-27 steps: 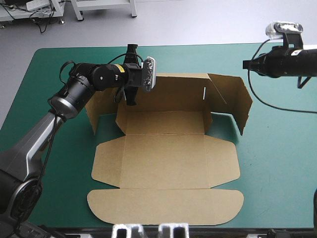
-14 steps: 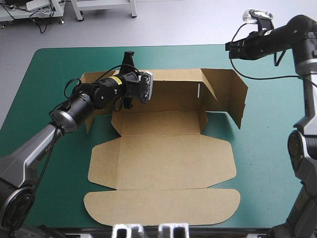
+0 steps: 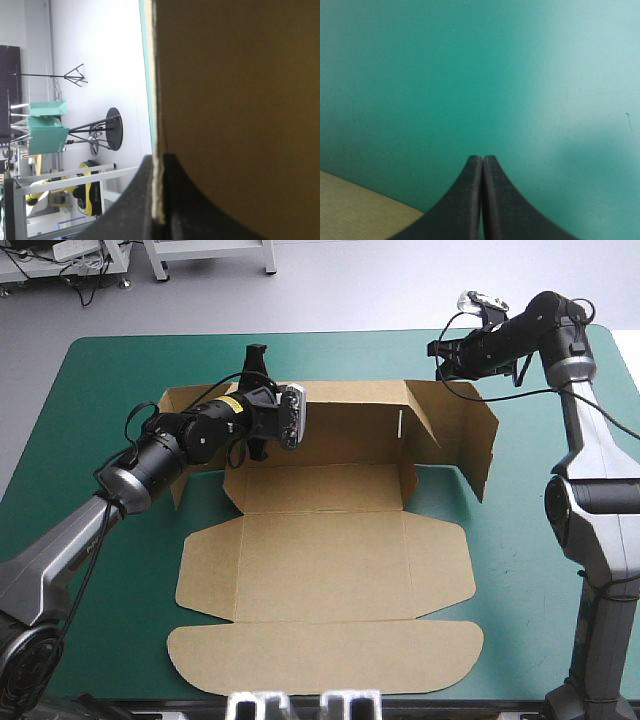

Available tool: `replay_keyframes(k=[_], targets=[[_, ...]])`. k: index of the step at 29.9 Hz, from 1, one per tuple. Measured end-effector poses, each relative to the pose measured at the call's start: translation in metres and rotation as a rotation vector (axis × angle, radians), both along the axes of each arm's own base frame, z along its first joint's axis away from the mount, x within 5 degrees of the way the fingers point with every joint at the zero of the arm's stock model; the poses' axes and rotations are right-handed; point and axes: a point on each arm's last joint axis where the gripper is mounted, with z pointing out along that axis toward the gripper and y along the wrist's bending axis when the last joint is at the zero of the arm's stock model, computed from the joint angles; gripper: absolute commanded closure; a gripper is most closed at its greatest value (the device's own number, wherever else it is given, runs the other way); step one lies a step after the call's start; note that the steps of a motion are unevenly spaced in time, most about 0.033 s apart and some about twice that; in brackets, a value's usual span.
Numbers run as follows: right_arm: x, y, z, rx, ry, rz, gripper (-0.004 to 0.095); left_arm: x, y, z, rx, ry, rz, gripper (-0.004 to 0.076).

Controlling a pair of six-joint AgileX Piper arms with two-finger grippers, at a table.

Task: Fold the box

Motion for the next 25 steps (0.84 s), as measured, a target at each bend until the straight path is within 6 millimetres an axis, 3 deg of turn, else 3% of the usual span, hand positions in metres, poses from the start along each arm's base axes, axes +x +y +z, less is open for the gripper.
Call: replay_keyframes(k=[8, 14, 25], targets=[[-0.023, 0.026, 0.005, 0.064, 0.024, 0.101, 0.0928, 0.000, 0.000, 0.000, -0.007, -0.008, 0.006, 0.0733], [-0.052, 0.024, 0.012, 0.029, 0.036, 0.141, 0.0928, 0.001, 0.000, 0.001, -0.027, 0.000, 0.015, 0.0734], [-0.112, 0.023, -0.021, -0.002, 0.079, 0.329, 0.0926, -0.002, 0.000, -0.001, -0.020, 0.038, 0.003, 0.0734]])
